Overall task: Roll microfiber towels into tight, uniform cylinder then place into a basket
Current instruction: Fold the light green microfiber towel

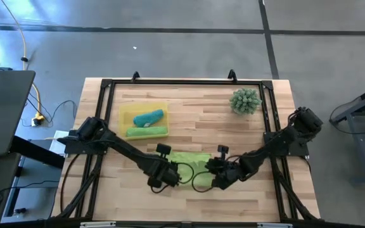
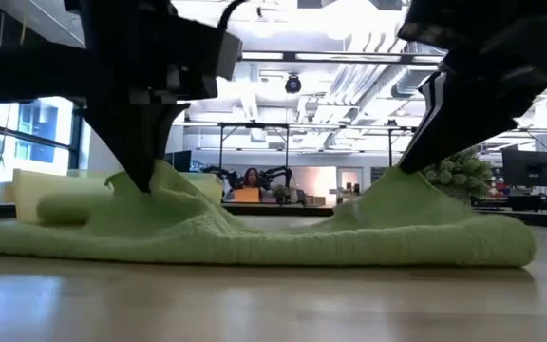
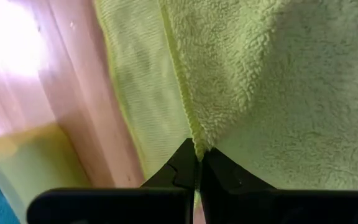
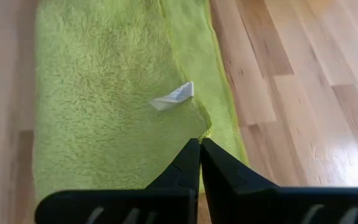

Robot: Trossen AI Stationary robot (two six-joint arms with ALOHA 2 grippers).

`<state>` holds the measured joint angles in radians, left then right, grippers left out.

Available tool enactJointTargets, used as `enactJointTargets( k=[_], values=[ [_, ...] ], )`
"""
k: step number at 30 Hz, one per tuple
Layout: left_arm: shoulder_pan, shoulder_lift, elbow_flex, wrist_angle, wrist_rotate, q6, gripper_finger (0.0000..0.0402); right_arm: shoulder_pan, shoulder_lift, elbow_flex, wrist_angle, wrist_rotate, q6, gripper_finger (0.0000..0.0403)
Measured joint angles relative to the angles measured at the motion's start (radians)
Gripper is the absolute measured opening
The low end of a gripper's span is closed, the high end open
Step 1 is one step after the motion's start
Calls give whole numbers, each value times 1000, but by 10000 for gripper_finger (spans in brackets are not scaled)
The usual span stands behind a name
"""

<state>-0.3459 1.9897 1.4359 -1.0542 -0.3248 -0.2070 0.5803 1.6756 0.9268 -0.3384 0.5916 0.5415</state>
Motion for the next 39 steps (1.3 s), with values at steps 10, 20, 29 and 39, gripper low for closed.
enactJointTargets(
  k=[10, 20, 29, 39],
  values=[
    [52, 0, -1, -47, -30, 1, 0, -18, 0, 0, -71, 31, -45, 0],
    [109, 0, -1, -46, 50, -103, 0, -68, 0, 0, -61, -5, -45, 0],
    [131, 0, -1, -48, 45, -104, 0, -91, 0, 0, -51, -5, -45, 0],
    [137, 0, -1, -48, 51, -105, 0, -90, 0, 0, -48, -48, -84, 21]
  ],
)
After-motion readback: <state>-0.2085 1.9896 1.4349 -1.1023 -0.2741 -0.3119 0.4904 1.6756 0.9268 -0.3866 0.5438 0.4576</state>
